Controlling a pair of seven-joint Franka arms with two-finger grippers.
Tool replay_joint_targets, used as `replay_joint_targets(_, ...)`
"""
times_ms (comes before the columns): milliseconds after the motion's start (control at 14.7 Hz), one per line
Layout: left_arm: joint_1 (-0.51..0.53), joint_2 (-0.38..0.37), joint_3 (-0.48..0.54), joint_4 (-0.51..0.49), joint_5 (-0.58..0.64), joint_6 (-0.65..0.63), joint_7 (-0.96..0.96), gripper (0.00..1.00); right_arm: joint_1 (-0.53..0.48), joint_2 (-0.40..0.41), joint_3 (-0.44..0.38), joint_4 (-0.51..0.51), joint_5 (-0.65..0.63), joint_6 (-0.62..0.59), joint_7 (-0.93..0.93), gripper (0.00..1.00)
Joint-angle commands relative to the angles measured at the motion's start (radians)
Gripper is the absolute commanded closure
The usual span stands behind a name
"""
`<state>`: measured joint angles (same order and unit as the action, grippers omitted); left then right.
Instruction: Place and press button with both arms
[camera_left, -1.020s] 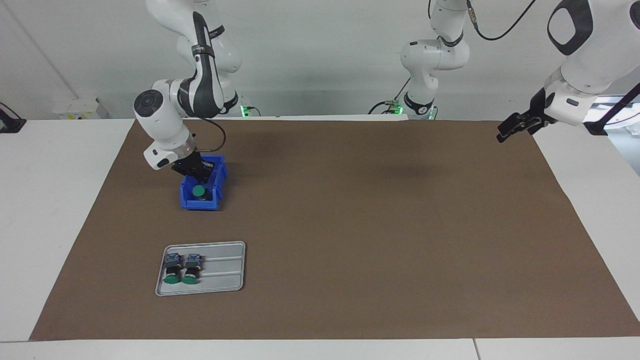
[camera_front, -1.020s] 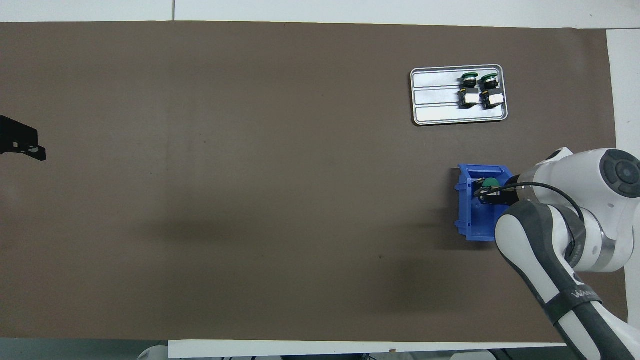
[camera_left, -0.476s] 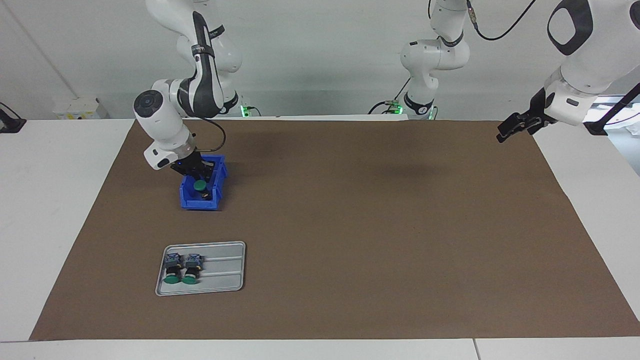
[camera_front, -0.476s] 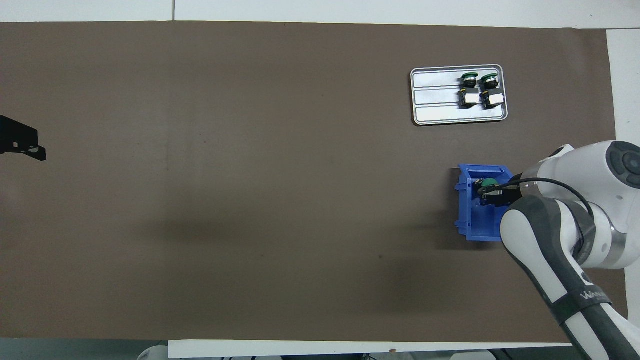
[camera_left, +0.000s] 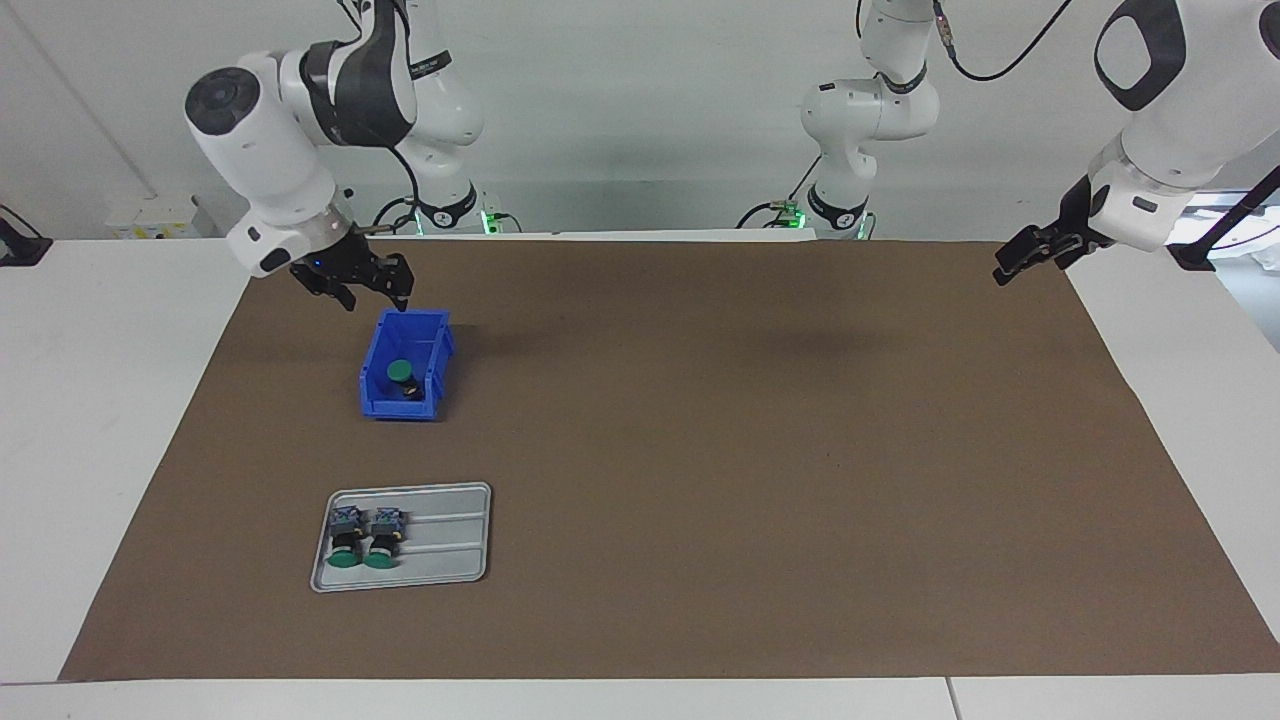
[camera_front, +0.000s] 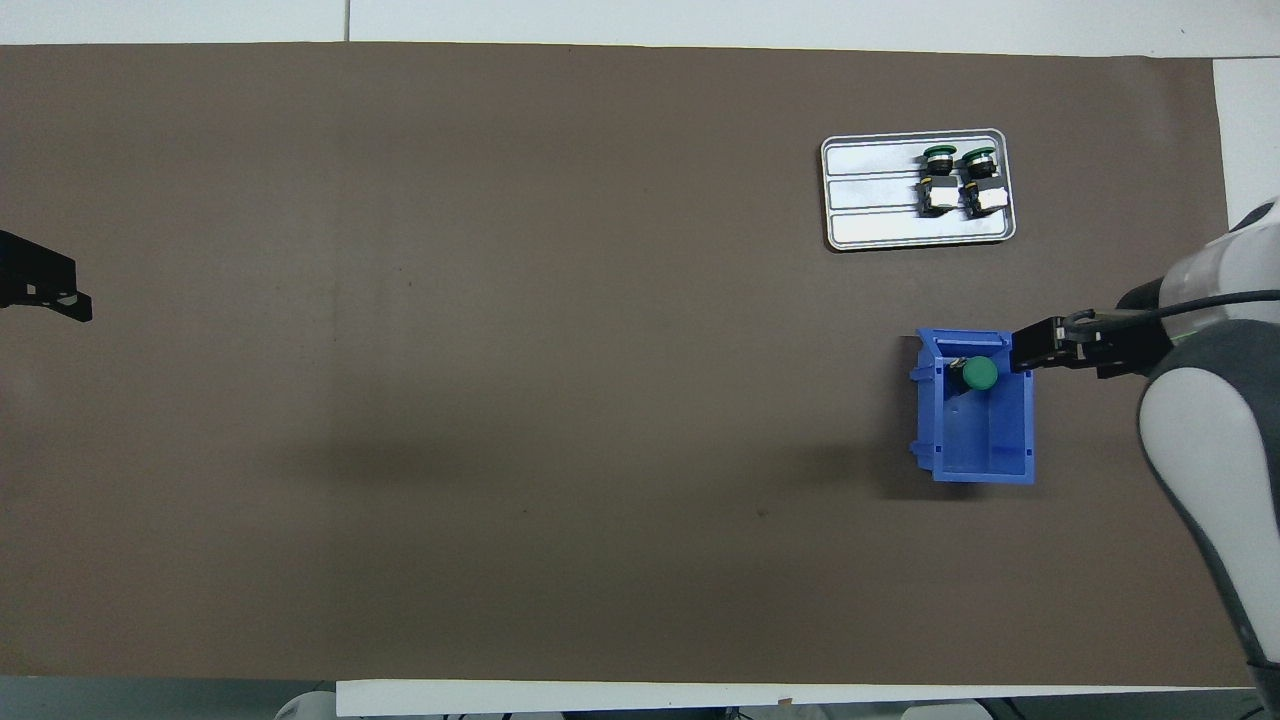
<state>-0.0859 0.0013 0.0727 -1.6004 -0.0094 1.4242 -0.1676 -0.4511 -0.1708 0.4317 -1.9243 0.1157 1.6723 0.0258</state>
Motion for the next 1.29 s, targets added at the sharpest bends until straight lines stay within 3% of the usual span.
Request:
replay_joint_targets(0,0.006,0.000,-0.004,0.003,0.019,-0.014,0.003,0.00,-0.009,0.108,0.010,0.245,-0.080,-0.147,-0.014,0.00)
replay_joint_targets(272,0.006,0.000,-0.004,0.003,0.019,-0.014,0.003,0.00,-0.008,0.230,0.012,0.510,-0.131,-0.328,-0.015,0.00)
replay_joint_targets(816,0.006,-0.001,-0.004,0.003,0.019,-0.014,0.003,0.00,0.006,0.253,-0.008,0.524,-0.185,-0.347,-0.039,0.00)
replay_joint_targets(884,0.006,-0.001,-0.004,0.003,0.019,-0.014,0.003,0.00,0.055,0.248,-0.058,0.518,-0.194,-0.347,-0.073,0.00)
replay_joint_targets(1020,0.006,0.000,-0.004,0.003,0.019,-0.014,0.003,0.00,0.292,0.229,-0.324,0.509,-0.177,-0.341,-0.083,0.00)
replay_joint_targets(1088,0.006,0.000,-0.004,0.003,0.019,-0.014,0.003,0.00,0.392,0.228,-0.418,0.504,-0.176,-0.335,-0.084,0.00)
replay_joint_targets(1224,0.006,0.000,-0.004,0.003,0.019,-0.014,0.003,0.00,0.431,0.214,-0.453,0.479,-0.176,-0.335,-0.087,0.00)
